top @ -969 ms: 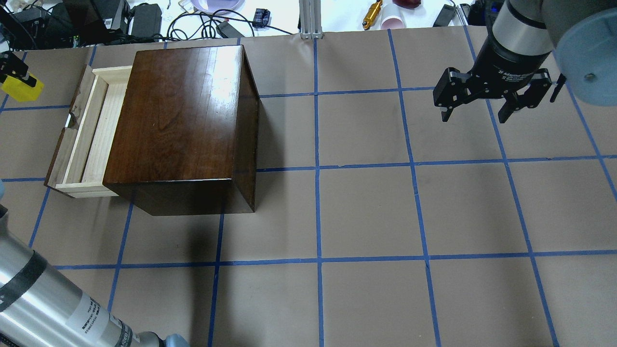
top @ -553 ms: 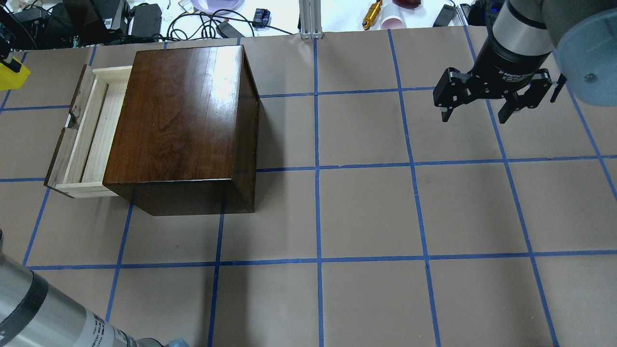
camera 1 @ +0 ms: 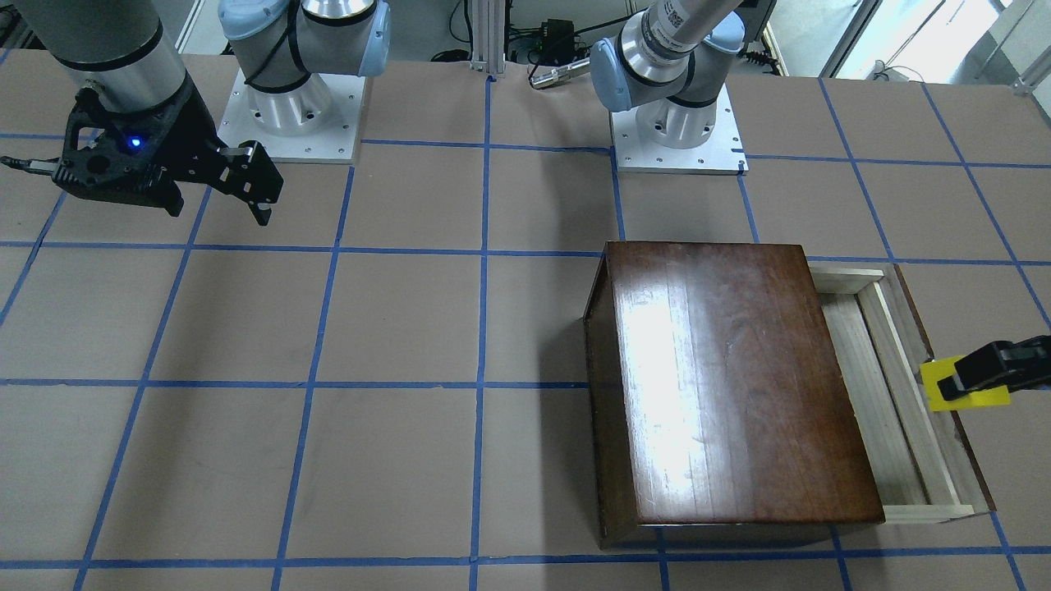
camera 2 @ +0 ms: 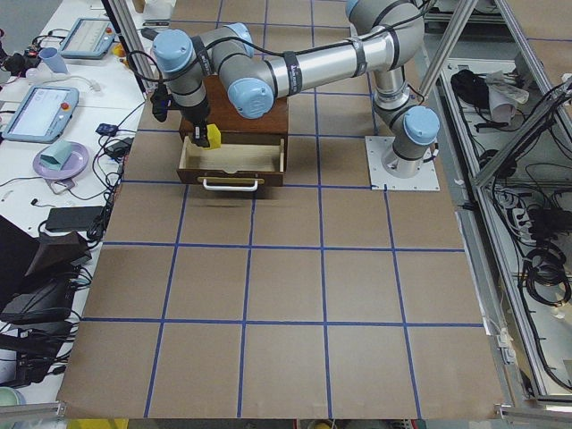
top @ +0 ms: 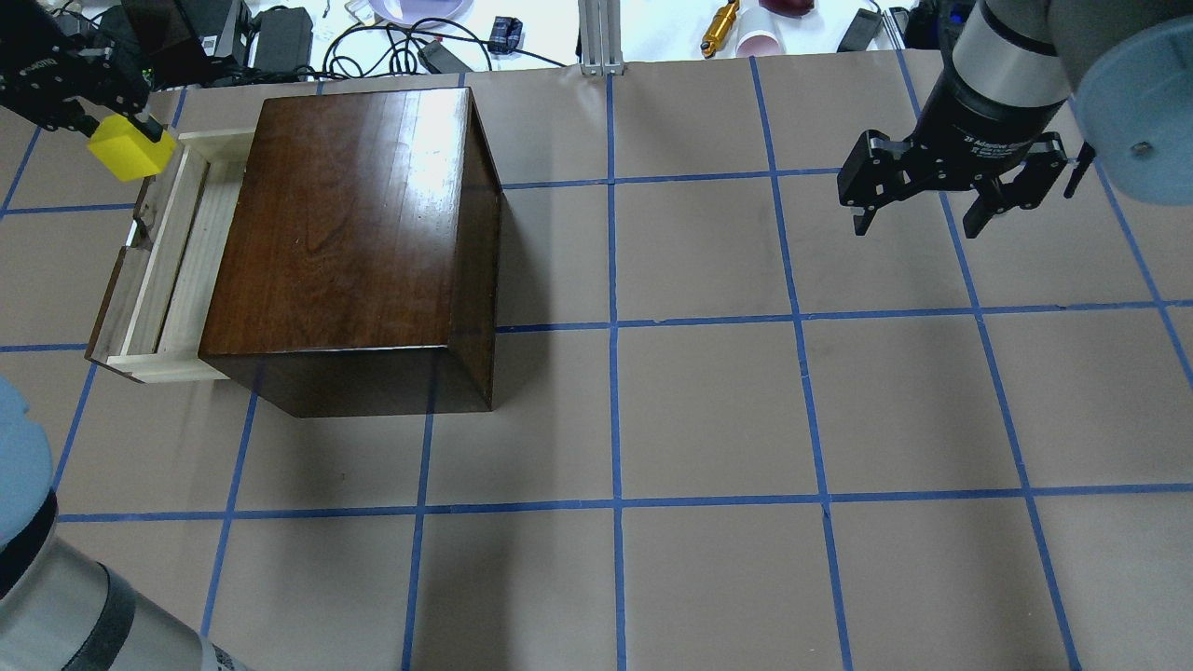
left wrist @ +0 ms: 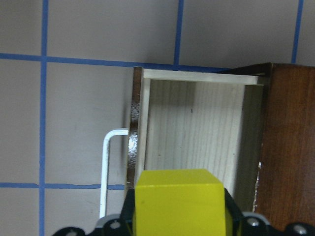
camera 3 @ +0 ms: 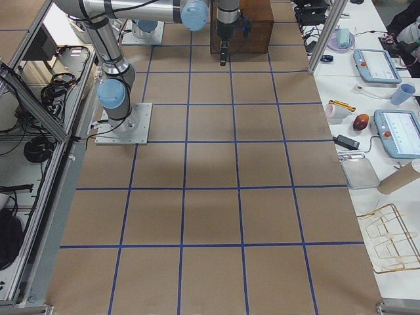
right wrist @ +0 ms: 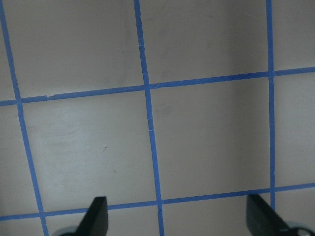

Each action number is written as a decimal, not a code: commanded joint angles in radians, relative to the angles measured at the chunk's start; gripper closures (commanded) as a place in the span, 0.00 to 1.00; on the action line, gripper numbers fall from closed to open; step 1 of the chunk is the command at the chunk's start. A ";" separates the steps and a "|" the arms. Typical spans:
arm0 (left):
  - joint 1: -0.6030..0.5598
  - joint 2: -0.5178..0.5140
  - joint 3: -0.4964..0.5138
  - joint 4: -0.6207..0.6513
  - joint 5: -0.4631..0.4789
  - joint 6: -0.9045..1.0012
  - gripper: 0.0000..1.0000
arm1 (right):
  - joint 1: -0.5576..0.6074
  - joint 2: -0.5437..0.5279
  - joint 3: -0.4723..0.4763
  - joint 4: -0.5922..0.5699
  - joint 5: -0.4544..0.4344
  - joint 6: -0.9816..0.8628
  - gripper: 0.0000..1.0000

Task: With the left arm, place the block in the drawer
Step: 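Carry the cube over the open drawer and release it inside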

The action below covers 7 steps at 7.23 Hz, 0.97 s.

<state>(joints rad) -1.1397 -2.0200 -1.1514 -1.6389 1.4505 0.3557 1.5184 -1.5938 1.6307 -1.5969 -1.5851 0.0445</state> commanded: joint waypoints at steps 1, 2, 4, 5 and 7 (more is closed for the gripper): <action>-0.005 0.003 -0.108 0.062 0.007 0.008 1.00 | -0.001 0.000 0.000 0.000 -0.001 0.000 0.00; -0.005 -0.018 -0.119 0.097 0.007 0.014 1.00 | 0.000 0.000 0.000 0.000 -0.001 0.000 0.00; -0.005 -0.033 -0.186 0.159 0.007 0.017 1.00 | -0.001 0.000 0.000 0.000 -0.001 0.000 0.00; -0.005 -0.029 -0.214 0.187 -0.001 0.014 1.00 | 0.000 0.000 0.000 0.000 -0.001 0.000 0.00; -0.005 -0.023 -0.221 0.192 0.002 0.019 0.64 | 0.000 0.000 0.000 0.000 -0.001 0.000 0.00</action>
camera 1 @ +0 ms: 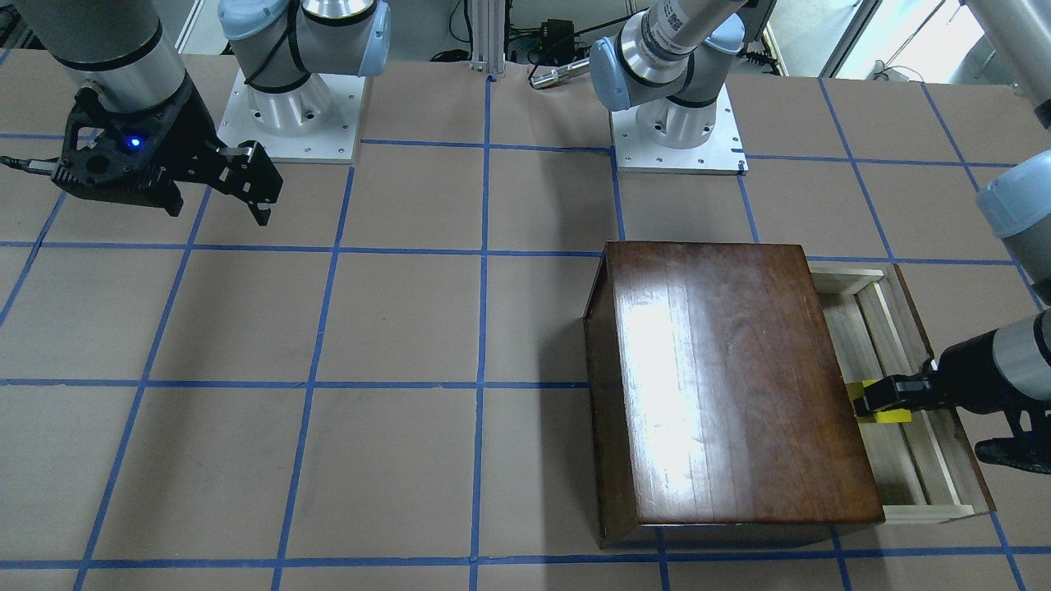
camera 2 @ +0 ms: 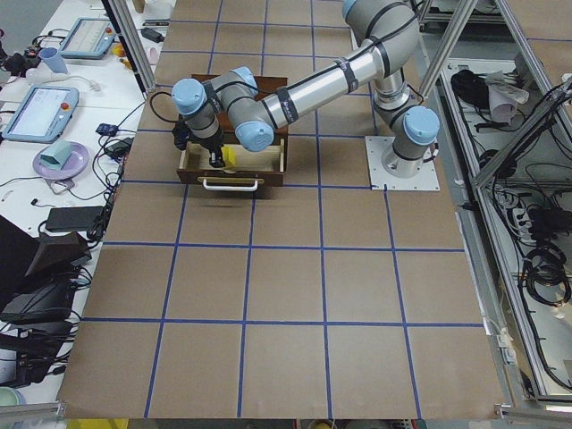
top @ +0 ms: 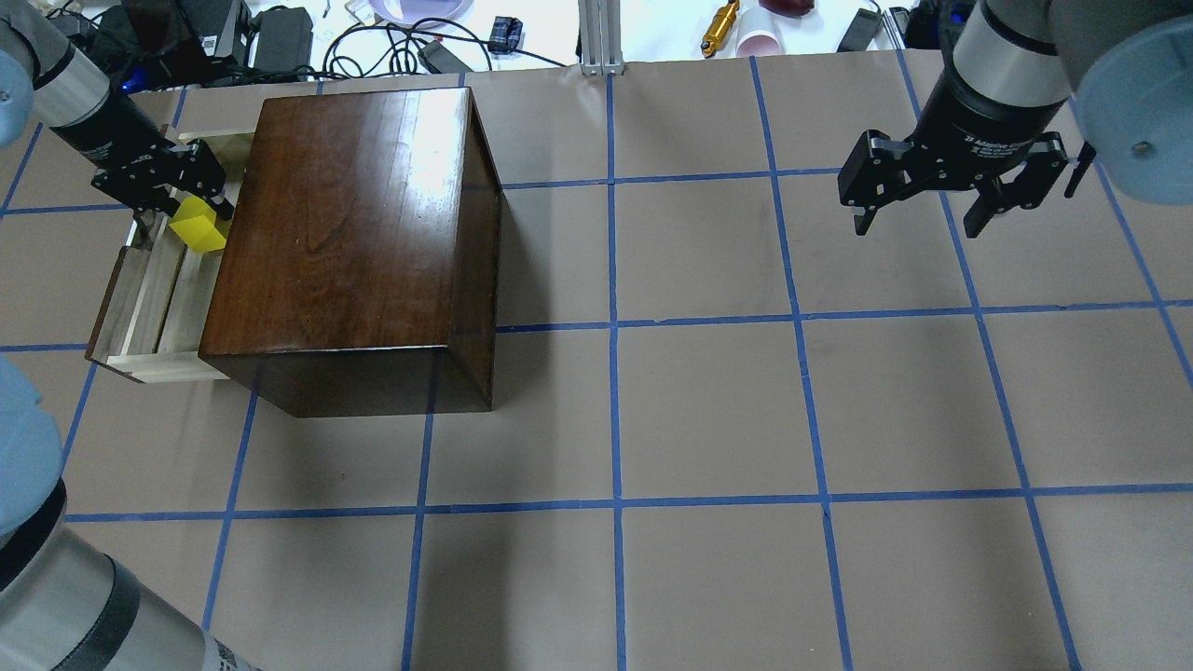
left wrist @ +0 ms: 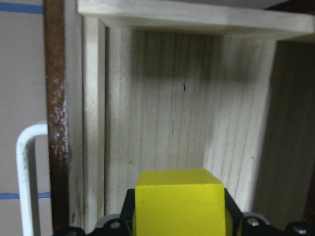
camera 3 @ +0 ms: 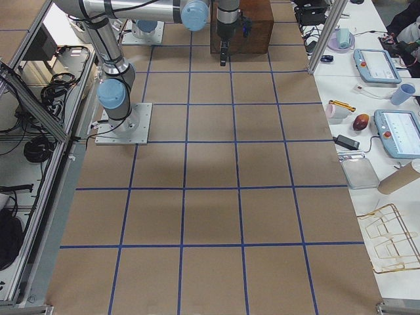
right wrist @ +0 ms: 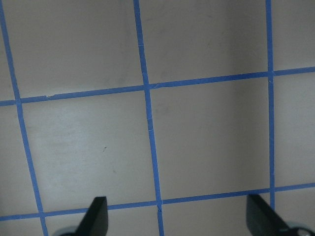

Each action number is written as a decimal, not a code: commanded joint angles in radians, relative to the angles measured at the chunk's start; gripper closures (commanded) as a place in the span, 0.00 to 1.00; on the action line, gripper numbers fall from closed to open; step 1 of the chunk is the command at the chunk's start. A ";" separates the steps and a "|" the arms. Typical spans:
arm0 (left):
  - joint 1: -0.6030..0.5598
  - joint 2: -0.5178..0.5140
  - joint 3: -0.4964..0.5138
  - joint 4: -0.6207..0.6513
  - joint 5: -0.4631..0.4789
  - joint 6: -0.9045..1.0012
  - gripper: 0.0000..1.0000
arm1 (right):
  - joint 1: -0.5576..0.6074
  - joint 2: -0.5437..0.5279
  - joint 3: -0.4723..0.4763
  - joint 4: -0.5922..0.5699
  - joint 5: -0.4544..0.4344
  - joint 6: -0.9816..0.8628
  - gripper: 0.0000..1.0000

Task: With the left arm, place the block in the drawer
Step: 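Carry the cube over the open drawer and release it inside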

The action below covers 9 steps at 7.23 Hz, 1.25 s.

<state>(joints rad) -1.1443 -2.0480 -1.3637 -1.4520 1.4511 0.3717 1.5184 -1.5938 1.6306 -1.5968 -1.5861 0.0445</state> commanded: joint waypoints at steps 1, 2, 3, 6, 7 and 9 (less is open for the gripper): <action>0.002 0.006 -0.011 -0.001 0.000 0.004 0.20 | 0.000 0.000 0.000 0.000 0.000 0.000 0.00; 0.002 0.014 -0.008 -0.008 0.000 0.003 0.00 | 0.000 0.000 0.002 0.000 0.000 0.000 0.00; 0.002 0.022 -0.005 -0.010 0.002 0.003 0.00 | 0.000 0.000 0.000 0.000 0.000 0.000 0.00; 0.000 0.060 0.008 -0.054 0.011 -0.002 0.00 | 0.000 0.000 0.000 0.000 0.000 0.000 0.00; 0.002 0.087 0.040 -0.126 0.011 -0.008 0.00 | 0.000 0.000 0.000 0.000 0.000 0.000 0.00; -0.020 0.123 0.104 -0.143 0.061 -0.008 0.00 | 0.000 0.000 0.000 0.000 0.000 0.000 0.00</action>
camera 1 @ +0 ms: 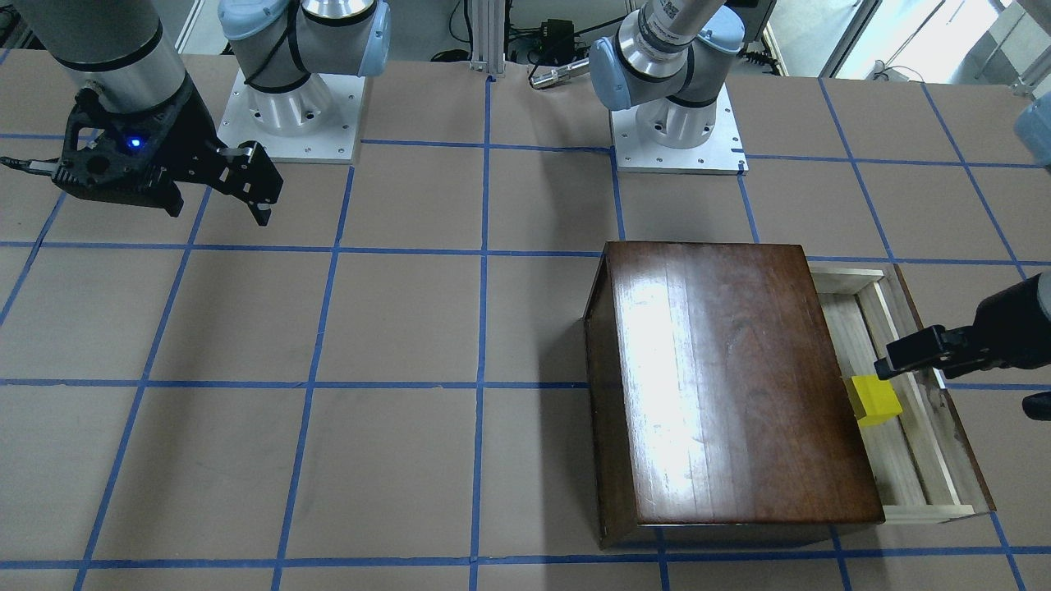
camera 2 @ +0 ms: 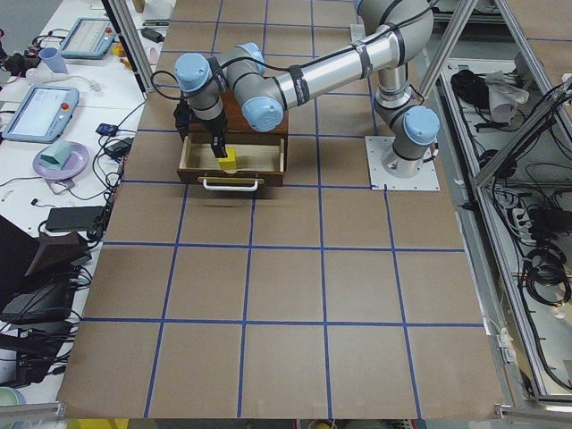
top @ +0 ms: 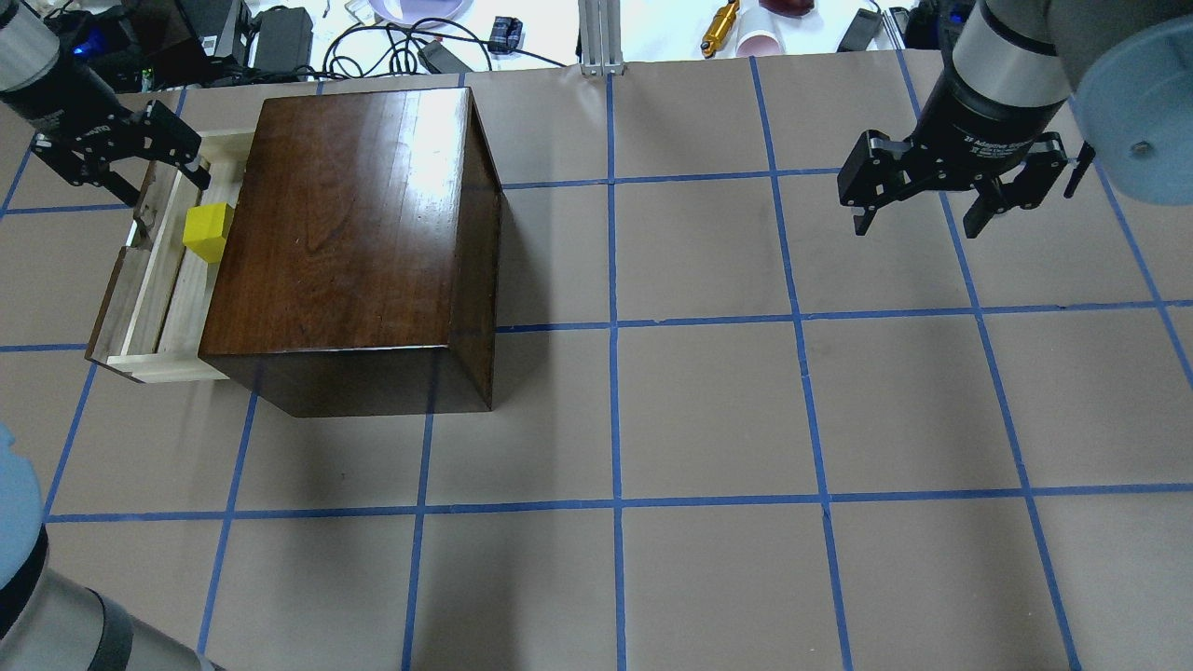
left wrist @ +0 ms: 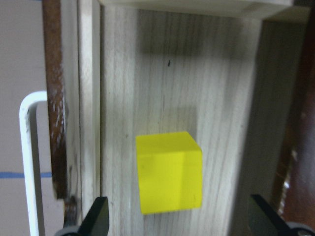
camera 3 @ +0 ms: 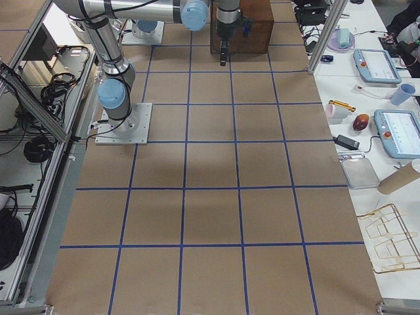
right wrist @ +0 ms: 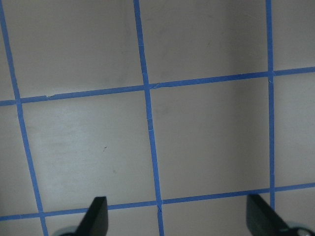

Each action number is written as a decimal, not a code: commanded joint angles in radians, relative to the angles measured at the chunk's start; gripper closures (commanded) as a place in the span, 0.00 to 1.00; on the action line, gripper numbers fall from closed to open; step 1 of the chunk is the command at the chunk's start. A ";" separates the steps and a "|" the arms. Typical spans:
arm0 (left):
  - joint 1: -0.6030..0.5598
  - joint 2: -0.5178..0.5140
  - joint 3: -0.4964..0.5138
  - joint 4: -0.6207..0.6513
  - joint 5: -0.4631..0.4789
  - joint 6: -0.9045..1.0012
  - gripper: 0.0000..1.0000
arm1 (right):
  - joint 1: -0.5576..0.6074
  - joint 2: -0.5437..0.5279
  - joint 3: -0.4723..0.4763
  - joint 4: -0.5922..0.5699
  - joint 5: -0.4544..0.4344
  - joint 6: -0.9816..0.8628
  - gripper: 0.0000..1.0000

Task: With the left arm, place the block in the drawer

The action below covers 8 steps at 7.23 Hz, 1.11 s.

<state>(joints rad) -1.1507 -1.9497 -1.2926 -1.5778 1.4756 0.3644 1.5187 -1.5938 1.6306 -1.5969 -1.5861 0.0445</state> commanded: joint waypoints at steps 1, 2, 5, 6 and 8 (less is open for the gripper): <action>-0.032 0.046 0.033 -0.018 0.037 -0.001 0.00 | 0.000 0.000 0.000 0.000 0.000 0.000 0.00; -0.065 0.060 0.030 -0.018 0.038 -0.027 0.00 | 0.000 0.000 0.000 0.000 0.000 0.000 0.00; -0.252 0.141 -0.013 -0.034 0.042 -0.252 0.00 | -0.002 0.000 0.000 0.000 0.002 0.000 0.00; -0.291 0.162 -0.054 -0.024 0.043 -0.268 0.00 | -0.002 0.000 0.002 0.000 0.002 0.000 0.00; -0.323 0.207 -0.118 -0.007 0.084 -0.315 0.00 | -0.002 0.000 0.000 0.000 0.002 0.000 0.00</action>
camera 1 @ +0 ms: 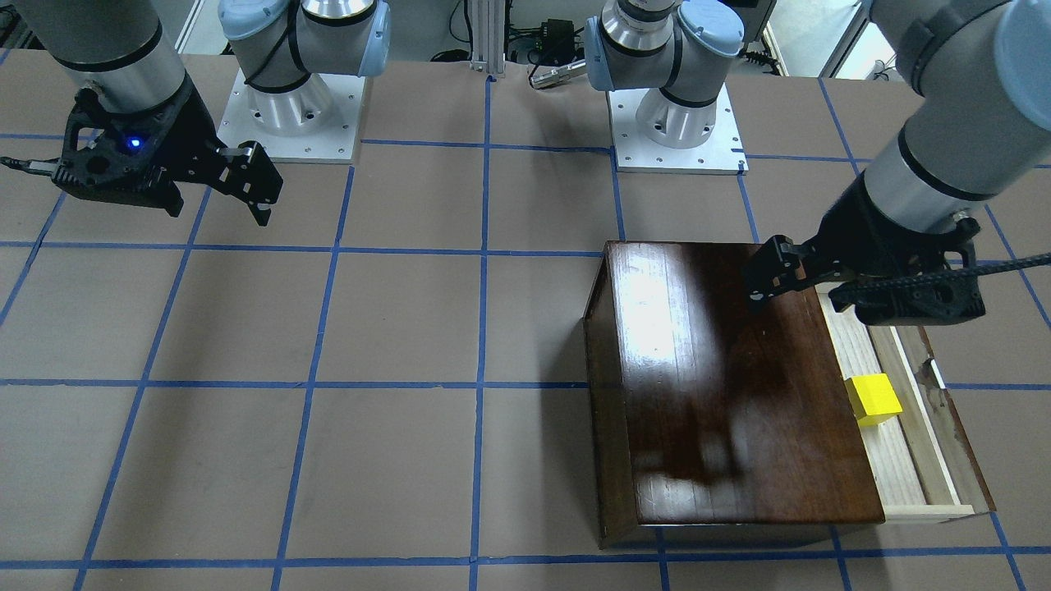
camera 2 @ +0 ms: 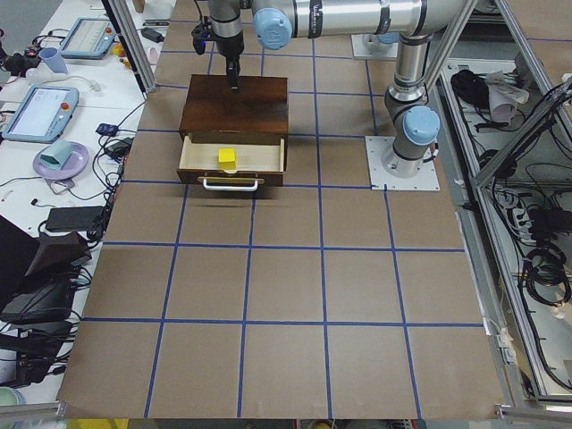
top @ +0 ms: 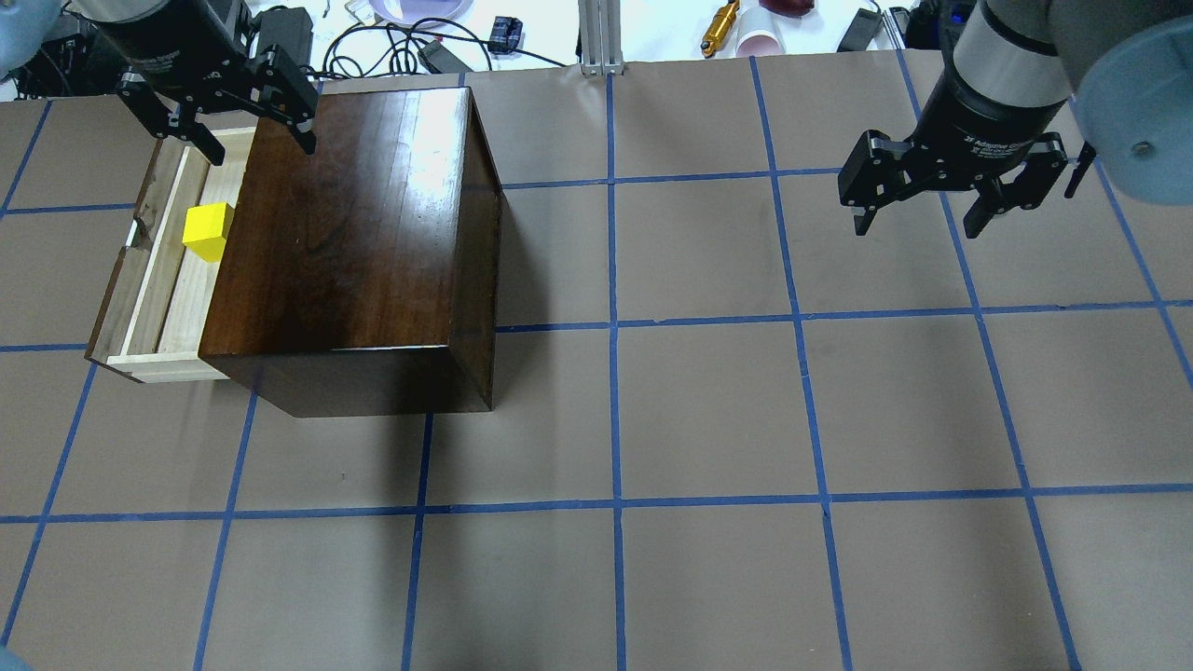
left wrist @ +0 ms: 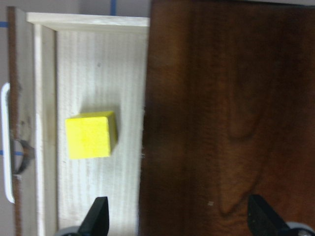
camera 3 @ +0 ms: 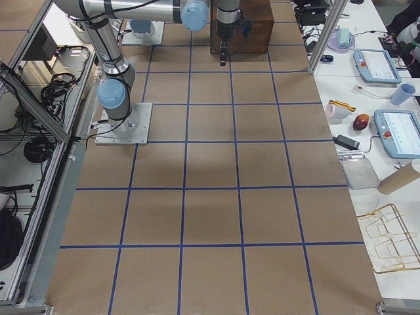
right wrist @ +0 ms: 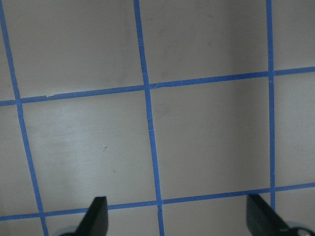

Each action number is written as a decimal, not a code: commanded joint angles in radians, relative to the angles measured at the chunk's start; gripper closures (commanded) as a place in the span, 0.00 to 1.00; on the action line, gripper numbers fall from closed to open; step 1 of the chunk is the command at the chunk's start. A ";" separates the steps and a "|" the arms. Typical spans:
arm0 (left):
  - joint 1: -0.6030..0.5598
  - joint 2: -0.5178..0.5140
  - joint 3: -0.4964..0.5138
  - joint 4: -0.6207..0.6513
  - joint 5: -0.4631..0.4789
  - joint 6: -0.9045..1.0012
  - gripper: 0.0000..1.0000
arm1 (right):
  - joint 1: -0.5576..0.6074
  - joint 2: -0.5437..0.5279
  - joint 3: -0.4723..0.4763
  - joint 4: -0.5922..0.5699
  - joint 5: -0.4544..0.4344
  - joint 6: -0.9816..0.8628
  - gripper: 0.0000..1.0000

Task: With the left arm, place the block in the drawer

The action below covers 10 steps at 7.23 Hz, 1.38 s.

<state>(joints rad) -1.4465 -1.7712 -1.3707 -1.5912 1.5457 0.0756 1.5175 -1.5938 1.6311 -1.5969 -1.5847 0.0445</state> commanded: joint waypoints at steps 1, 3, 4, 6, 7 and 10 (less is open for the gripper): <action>-0.064 0.042 -0.077 0.008 0.016 -0.026 0.00 | 0.000 0.000 -0.001 0.000 -0.001 0.000 0.00; -0.087 0.070 -0.111 0.010 0.014 -0.028 0.00 | 0.001 0.000 0.001 0.000 -0.001 0.000 0.00; -0.100 0.075 -0.126 0.013 0.016 -0.028 0.00 | 0.001 0.000 0.000 0.000 -0.001 0.000 0.00; -0.101 0.079 -0.128 0.013 0.016 -0.026 0.00 | 0.000 0.000 0.000 0.000 -0.001 0.000 0.00; -0.101 0.079 -0.128 0.014 0.017 -0.023 0.00 | 0.001 0.000 -0.001 0.000 -0.001 0.000 0.00; -0.097 0.079 -0.128 0.013 0.019 -0.014 0.00 | 0.001 0.000 -0.001 0.000 -0.001 0.000 0.00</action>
<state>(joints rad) -1.5446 -1.6921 -1.4986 -1.5780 1.5641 0.0593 1.5186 -1.5938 1.6310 -1.5969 -1.5862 0.0445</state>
